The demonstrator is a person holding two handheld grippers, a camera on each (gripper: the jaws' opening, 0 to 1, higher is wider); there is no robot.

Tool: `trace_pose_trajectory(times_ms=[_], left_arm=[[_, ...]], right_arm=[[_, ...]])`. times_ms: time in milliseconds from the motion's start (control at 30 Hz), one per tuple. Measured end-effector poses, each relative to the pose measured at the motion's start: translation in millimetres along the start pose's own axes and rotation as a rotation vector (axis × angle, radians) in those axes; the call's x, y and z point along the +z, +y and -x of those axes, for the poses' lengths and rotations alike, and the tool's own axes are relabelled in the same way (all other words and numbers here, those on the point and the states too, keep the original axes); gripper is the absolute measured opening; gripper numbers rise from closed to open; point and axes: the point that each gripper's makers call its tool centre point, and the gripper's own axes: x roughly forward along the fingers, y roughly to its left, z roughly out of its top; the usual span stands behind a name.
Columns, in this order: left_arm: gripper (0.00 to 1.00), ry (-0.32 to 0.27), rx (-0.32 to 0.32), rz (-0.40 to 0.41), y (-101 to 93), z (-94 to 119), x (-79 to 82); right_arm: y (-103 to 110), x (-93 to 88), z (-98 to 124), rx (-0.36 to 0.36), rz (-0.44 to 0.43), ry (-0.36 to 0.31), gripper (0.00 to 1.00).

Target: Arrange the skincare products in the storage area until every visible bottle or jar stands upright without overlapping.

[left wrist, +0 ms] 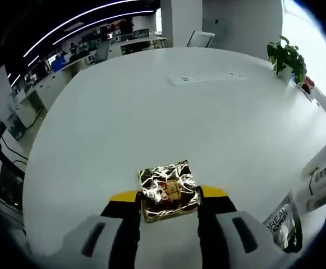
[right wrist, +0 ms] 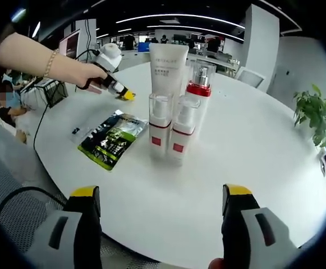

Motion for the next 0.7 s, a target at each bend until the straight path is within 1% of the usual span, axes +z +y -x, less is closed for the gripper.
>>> trace_pose_trajectory(times_ms=[100, 233, 300, 433, 500, 567, 633, 700], left_arm=[[0.40, 0.003, -0.010, 0.009, -0.2, -0.7, -1.1], [0.39, 0.004, -0.019, -0.015, -3.8, 2.3, -2.3], [0.39, 0.004, -0.020, -0.027, -2.6, 1.6, -1.8], [0.39, -0.020, -0.040, -0.043, -5.8, 10.5, 4.0], [0.39, -0.028, -0.044, -0.048, -4.7, 10.3, 5.2], [0.39, -0.036, -0.049, -0.052, -4.8, 15.8, 8.4], [0.38, -0.043, -0.049, -0.054, -2.6, 13.7, 10.7], [0.38, -0.048, -0.062, -0.062, -4.4, 20.4, 12.3]], right_arm=[[-0.1, 0.5, 0.2, -0.001, -0.003, -0.002, 0.89], [-0.4, 1.0, 0.3, -0.004, -0.002, -0.005, 0.89], [-0.1, 1.2, 0.5, -0.003, -0.001, -0.005, 0.90], [0.5, 1.7, 0.4, -0.001, 0.003, -0.008, 0.90], [0.1, 0.8, -0.6, -0.001, 0.004, -0.009, 0.90], [-0.3, 0.1, -1.7, 0.000, 0.005, -0.013, 0.90], [-0.5, 0.1, -1.8, 0.001, 0.006, -0.015, 0.90], [-0.4, 0.4, -1.6, 0.001, 0.006, -0.019, 0.90]])
